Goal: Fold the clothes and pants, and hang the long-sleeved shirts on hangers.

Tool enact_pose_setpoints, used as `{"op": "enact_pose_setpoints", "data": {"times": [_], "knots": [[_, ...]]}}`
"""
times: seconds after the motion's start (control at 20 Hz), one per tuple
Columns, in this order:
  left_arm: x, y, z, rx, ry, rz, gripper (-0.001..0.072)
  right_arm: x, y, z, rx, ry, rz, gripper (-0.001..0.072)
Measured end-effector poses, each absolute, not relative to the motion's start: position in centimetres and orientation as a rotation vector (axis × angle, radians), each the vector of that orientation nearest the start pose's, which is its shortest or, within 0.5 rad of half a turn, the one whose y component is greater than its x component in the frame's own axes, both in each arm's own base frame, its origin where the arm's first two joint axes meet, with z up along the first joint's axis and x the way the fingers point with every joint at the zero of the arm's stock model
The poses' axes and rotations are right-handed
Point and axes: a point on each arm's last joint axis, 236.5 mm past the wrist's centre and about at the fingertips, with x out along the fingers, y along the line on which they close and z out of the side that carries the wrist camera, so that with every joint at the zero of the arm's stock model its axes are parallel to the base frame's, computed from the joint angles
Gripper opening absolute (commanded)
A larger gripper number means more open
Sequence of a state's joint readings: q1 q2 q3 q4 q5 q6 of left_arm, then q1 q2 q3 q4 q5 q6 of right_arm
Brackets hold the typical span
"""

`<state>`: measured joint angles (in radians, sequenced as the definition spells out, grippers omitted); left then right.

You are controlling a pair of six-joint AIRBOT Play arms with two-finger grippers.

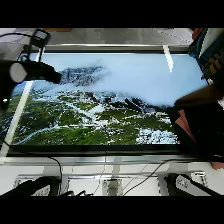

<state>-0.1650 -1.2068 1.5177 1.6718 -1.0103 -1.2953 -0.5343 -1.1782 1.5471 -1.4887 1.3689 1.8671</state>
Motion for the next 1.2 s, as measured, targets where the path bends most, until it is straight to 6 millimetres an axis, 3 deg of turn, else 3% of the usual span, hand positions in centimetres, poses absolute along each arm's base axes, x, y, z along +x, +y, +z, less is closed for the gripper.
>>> {"op": "enact_pose_setpoints", "data": {"times": [0.1,0.15,0.25,0.3,0.5,0.65,0.75,0.85,1.1,1.2], "knots": [[45.4,-5.0,22.0,0.399,0.652,-0.171,0.0017,29.5,-20.3,17.2,0.642,0.980,-0.733,0.0017],[45.3,-4.8,22.3,0.398,0.647,-0.167,0.0018,27.0,-20.4,16.5,0.676,1.046,-0.795,0.0100],[45.0,-4.6,22.8,0.396,0.638,-0.159,0.0018,23.4,-21.0,15.7,0.712,1.120,-0.898,0.0607],[45.0,-4.5,22.9,0.396,0.636,-0.156,0.0018,22.3,-21.0,15.3,0.729,1.153,-0.929,0.0702],[44.8,-4.4,23.1,0.394,0.632,-0.152,0.0018,20.6,-21.3,14.9,0.721,1.194,-0.960,0.0667],[44.8,-4.4,23.2,0.395,0.631,-0.152,0.0018,21.9,-21.3,14.9,0.682,1.174,-0.882,0.0417],[44.8,-4.4,23.2,0.395,0.630,-0.151,0.0017,24.2,-19.7,14.9,0.668,1.163,-0.749,0.0177],[44.8,-4.4,23.3,0.395,0.630,-0.151,0.0018,27.3,-16.8,15.2,0.647,1.144,-0.579,0.0012],[44.8,-4.4,23.3,0.395,0.630,-0.151,0.0018,35.0,-5.4,17.0,0.454,1.067,-0.134,0.0015],[44.8,-4.4,23.3,0.395,0.630,-0.151,0.0018,36.7,-0.5,17.4,0.343,1.044,0.008,0.0014]]}}
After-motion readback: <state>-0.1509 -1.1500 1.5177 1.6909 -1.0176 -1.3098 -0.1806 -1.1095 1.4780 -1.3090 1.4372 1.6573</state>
